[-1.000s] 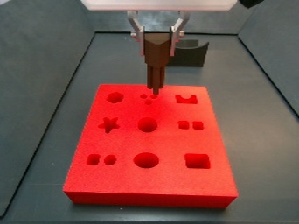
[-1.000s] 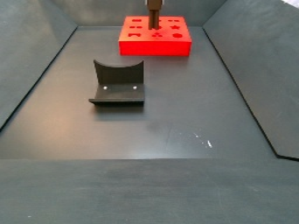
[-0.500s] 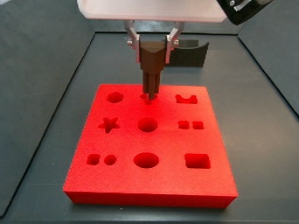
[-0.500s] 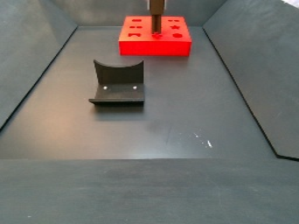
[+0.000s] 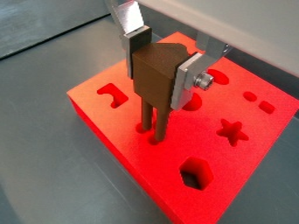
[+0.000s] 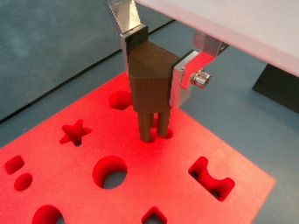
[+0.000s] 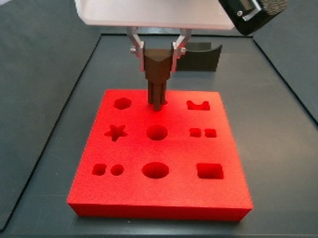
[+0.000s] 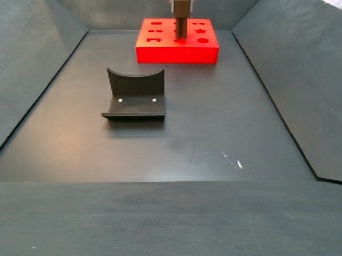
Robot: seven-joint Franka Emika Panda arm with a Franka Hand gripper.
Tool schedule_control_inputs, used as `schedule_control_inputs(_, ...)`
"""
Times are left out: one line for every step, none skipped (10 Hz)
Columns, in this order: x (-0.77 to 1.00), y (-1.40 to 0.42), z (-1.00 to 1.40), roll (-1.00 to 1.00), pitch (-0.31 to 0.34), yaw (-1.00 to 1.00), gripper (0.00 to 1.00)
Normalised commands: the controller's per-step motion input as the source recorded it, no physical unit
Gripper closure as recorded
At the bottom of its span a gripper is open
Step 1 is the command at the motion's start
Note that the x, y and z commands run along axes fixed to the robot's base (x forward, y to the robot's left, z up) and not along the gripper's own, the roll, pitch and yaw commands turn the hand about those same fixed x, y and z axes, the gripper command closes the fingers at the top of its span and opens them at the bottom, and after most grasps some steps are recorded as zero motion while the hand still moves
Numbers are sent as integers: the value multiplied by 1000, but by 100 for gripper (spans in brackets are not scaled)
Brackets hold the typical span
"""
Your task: Insert the 3 prong object.
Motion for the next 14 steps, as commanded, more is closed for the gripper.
schedule_control_inputs(86, 0, -194, 89, -9, -280, 100)
schedule_control_inputs(83, 0, -129, 67, 0, -277, 100)
schedule_control_inputs(0, 3, -109, 53, 0, -251, 100)
schedule_control_inputs(0, 54, -37, 20, 0, -291, 100)
schedule_control_inputs(-54, 117, -26, 10, 0, -297, 100)
schedule_control_inputs(0, 126, -9, 0, 0, -269, 100)
schedule_control_inputs(0, 151, -9, 13, 0, -246, 100)
schedule_control_inputs(0, 31, -100, 66, 0, -194, 100)
schedule_control_inputs(-9, 0, -169, 60, 0, -154, 100)
schedule_control_inputs(0, -26, -206, 30, -26, -154, 100)
schedule_control_inputs(3, -43, -231, 81, -13, -174, 100)
schedule_control_inputs(9, 0, -243, 99, 0, -174, 100)
schedule_control_inputs(0, -11, -14, 0, 0, 0, 100)
schedule_control_inputs(166, -29, -189, -7, 0, 0, 100)
